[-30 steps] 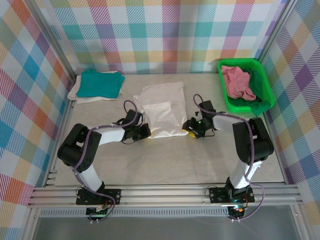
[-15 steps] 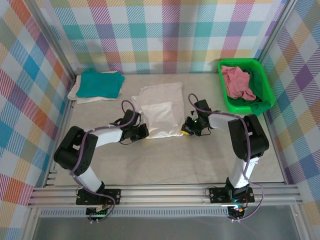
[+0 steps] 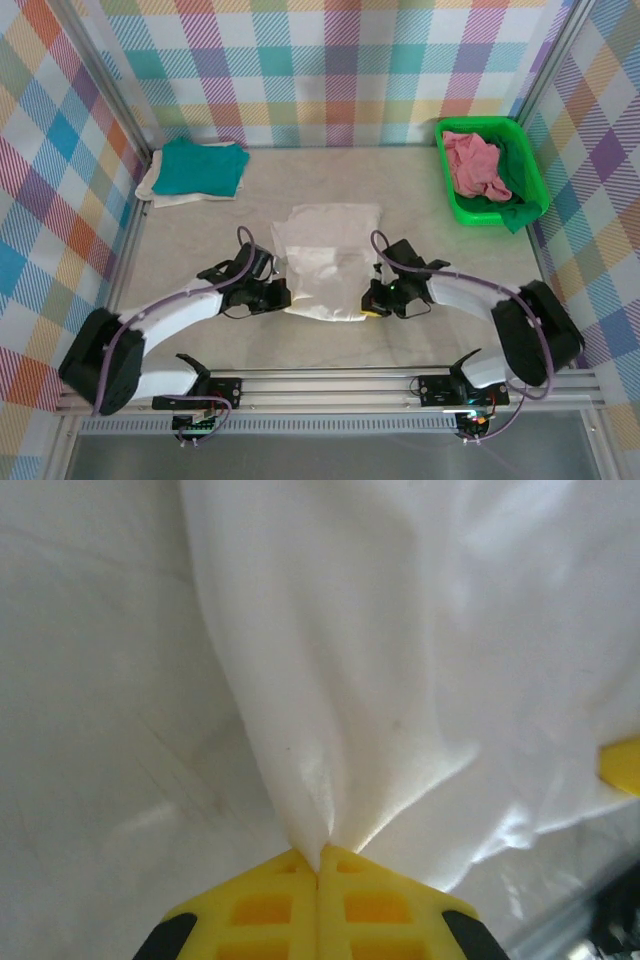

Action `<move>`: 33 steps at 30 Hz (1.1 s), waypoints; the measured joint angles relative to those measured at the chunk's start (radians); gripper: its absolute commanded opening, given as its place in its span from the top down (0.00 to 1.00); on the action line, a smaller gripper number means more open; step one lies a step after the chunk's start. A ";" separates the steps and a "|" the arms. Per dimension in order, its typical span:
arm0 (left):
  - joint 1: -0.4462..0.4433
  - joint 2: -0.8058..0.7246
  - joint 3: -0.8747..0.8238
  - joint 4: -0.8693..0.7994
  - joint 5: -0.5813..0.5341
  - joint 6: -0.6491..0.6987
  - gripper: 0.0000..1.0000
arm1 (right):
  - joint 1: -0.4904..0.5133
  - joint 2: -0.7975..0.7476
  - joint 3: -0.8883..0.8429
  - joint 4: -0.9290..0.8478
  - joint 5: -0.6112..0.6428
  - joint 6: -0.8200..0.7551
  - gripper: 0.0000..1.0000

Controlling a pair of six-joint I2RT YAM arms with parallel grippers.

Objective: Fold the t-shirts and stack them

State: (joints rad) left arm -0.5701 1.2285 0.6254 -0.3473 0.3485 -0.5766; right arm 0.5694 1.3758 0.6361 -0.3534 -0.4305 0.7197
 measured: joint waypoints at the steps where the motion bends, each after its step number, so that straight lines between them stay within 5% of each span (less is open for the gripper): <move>1: -0.004 -0.047 0.010 -0.036 0.002 -0.003 1.00 | 0.001 -0.045 0.000 -0.022 0.006 0.005 1.00; 5: -0.002 -0.119 0.140 -0.150 0.002 0.010 1.00 | -0.008 -0.197 0.069 -0.108 0.055 0.010 1.00; 10: 0.074 -0.030 0.319 -0.140 0.051 0.027 1.00 | -0.090 -0.145 0.268 -0.158 0.091 -0.003 1.00; 26: 0.326 0.523 0.778 -0.103 0.101 0.138 1.00 | -0.234 0.509 0.961 -0.275 0.133 -0.098 1.00; 28: 0.340 0.597 0.843 -0.117 0.106 0.154 1.00 | -0.240 0.584 1.041 -0.301 0.136 -0.100 0.90; 29: 0.346 0.633 0.877 -0.129 0.107 0.162 0.91 | -0.244 0.624 1.087 -0.315 0.136 -0.103 0.74; 32: 0.361 0.722 0.961 -0.158 0.078 0.187 0.44 | -0.256 0.738 1.228 -0.351 0.138 -0.109 0.59; 33: 0.365 0.742 0.982 -0.167 0.060 0.192 0.40 | -0.259 0.767 1.269 -0.361 0.142 -0.111 0.59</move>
State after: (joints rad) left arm -0.2050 1.9705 1.6073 -0.5148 0.4080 -0.3843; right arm 0.3099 2.1426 1.9053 -0.7143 -0.2886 0.6090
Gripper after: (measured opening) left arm 0.384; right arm 0.388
